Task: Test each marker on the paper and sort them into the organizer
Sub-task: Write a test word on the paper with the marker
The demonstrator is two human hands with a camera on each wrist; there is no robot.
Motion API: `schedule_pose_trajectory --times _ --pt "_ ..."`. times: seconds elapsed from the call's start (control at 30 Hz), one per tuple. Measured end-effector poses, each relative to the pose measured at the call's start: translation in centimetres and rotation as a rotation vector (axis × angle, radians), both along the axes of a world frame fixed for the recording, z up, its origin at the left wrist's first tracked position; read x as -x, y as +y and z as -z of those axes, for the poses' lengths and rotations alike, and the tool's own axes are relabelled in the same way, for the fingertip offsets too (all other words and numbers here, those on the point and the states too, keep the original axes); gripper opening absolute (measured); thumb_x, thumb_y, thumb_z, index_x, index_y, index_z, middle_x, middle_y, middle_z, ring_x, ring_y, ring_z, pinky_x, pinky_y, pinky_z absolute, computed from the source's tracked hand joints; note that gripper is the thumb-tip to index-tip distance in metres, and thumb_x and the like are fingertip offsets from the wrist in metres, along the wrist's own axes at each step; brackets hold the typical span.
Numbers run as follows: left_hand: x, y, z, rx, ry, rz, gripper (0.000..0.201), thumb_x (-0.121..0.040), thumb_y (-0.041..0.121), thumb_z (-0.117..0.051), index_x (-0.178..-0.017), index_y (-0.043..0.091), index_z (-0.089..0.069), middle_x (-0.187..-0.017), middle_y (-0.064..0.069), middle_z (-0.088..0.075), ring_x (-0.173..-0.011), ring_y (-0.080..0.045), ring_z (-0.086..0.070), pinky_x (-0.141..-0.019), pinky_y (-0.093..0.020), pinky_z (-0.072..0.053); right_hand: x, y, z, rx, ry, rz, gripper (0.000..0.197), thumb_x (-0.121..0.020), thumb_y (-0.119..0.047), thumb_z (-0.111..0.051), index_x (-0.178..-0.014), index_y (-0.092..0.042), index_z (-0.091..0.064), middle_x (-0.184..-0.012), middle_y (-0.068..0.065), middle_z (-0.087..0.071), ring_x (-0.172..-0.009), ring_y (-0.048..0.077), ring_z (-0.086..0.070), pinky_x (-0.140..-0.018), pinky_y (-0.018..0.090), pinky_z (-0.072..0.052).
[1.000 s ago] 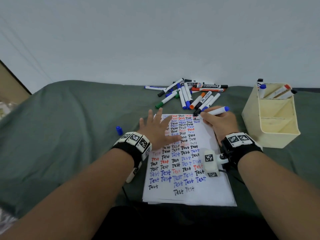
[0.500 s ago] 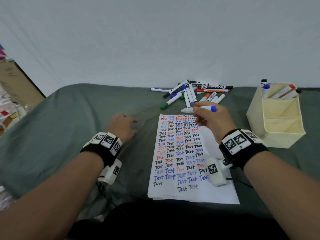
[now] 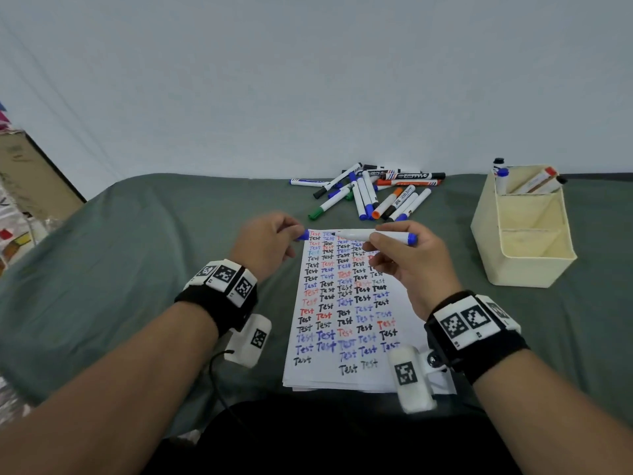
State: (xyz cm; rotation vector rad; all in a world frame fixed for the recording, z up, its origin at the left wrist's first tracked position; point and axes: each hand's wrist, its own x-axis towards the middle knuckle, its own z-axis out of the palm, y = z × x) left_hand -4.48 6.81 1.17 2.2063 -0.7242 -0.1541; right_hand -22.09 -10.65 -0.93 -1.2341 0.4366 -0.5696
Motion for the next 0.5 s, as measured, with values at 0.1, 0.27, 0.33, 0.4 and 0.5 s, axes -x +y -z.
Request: schedule_pose_trajectory --times 0.1,0.27,0.33,0.4,0.5 --pt "1.4 -1.9 -0.8 0.104 0.057 0.036 0.013 -0.099 0.025 -0.060 -0.088 0.030 -0.065 -0.073 0.017 -0.072 -0.055 -0.001 -0.066 -0.051 -0.015 -0.049 0.6 -0.2 -0.5 -0.016 -0.033 0.002 0.017 -0.091 -0.007 -0.073 -0.107 -0.006 -0.068 -0.088 0.019 -0.076 -0.063 0.022 -0.065 -0.062 0.030 -0.056" --pt "2.9 -3.8 -1.3 0.163 0.090 0.127 0.012 -0.101 0.023 -0.059 -0.091 0.028 -0.065 -0.078 0.014 -0.074 -0.062 -0.009 -0.070 -0.057 -0.023 -0.056 1.1 -0.9 -1.7 -0.008 -0.057 0.002 0.016 -0.091 -0.007 -0.073 -0.106 -0.006 -0.068 -0.088 0.020 -0.076 -0.063 0.023 -0.065 -0.059 0.027 -0.055" --pt "3.0 -4.1 -1.4 0.194 0.096 0.136 0.012 -0.101 0.022 -0.059 -0.092 0.027 -0.066 -0.079 0.011 -0.074 -0.063 -0.011 -0.070 -0.057 -0.022 -0.055 1.2 -1.2 -2.0 -0.010 -0.065 0.010 0.014 -0.091 -0.006 -0.073 -0.104 -0.007 -0.068 -0.088 0.021 -0.076 -0.064 0.023 -0.065 -0.059 0.027 -0.055" --pt "3.1 -4.3 -1.5 0.235 0.117 0.146 0.012 -0.101 0.021 -0.059 -0.093 0.026 -0.066 -0.079 0.009 -0.074 -0.064 -0.012 -0.070 -0.057 -0.021 -0.054 1.4 -1.4 -2.2 -0.021 -0.070 0.013 0.015 -0.091 -0.006 -0.073 -0.105 -0.007 -0.068 -0.089 0.022 -0.075 -0.066 0.023 -0.066 -0.060 0.027 -0.055" --pt "3.2 -4.5 -1.5 0.284 0.153 0.145 0.014 -0.101 0.018 -0.058 -0.093 0.025 -0.067 -0.081 0.005 -0.075 -0.064 -0.015 -0.070 -0.062 -0.028 -0.057 1.6 -1.6 -2.5 -0.023 -0.079 0.007 0.016 -0.091 -0.006 -0.072 -0.107 -0.005 -0.068 -0.090 0.022 -0.075 -0.067 0.025 -0.066 -0.061 0.028 -0.056"
